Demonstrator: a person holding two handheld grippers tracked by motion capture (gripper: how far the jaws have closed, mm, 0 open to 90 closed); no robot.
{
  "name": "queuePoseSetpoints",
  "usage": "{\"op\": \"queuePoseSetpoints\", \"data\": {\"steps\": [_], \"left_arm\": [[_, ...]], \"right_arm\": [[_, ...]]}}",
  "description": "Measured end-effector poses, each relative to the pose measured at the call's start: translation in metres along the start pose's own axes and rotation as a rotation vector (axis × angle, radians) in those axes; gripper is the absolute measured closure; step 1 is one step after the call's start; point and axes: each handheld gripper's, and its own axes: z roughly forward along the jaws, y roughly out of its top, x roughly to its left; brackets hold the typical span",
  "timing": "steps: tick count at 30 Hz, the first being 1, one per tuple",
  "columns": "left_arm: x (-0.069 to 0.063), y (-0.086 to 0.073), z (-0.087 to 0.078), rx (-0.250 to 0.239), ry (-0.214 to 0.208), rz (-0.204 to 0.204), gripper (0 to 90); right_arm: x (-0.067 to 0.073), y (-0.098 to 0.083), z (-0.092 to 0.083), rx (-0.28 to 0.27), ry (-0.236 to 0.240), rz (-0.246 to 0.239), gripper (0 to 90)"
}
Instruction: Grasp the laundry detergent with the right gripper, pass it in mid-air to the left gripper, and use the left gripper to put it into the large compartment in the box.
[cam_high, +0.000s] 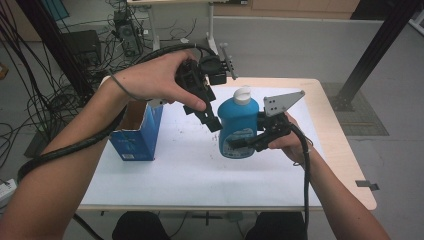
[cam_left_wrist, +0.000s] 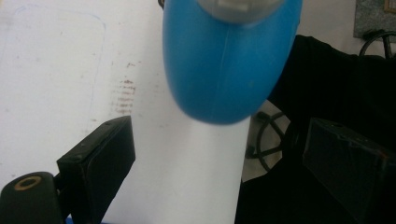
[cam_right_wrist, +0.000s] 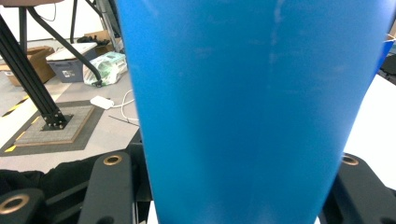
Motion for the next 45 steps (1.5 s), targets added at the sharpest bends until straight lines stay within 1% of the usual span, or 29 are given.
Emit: {"op": "queuePoseSetpoints", "data": {"steps": [4, 9, 11, 15, 17, 20, 29, 45], "left_arm": [[-0.002, 0.004, 0.002, 0.002, -0.005, 0.008, 9.4], [-0.003, 0.007, 0.004, -0.003, 0.003, 0.01, 9.3], [-0.003, 0.008, 0.005, -0.003, -0.004, 0.01, 9.3], [-0.005, 0.011, 0.007, 0.002, 0.008, 0.018, 8.7], [-0.006, 0.011, 0.008, -0.005, 0.015, 0.018, 8.3], [-0.007, 0.012, 0.009, -0.006, 0.01, 0.03, 8.2], [-0.009, 0.014, 0.012, -0.01, 0.002, 0.034, 8.6], [-0.008, 0.015, 0.013, -0.009, 0.008, 0.028, 8.5]], "right_arm": [[0.001, 0.003, 0.005, -0.001, 0.012, -0.005, 42.7], [0.003, 0.006, 0.011, 0.003, 0.025, -0.016, 42.6], [0.004, 0.008, 0.014, 0.003, 0.032, -0.021, 42.6], [0.006, 0.011, 0.019, 0.002, 0.04, -0.029, 42.6], [0.007, 0.012, 0.02, 0.001, 0.043, -0.032, 42.6], [0.008, 0.014, 0.022, -0.002, 0.044, -0.036, 42.6], [0.009, 0.016, 0.028, 0.003, 0.054, -0.04, 42.6], [0.009, 0.015, 0.029, 0.009, 0.05, -0.039, 42.6]]}}
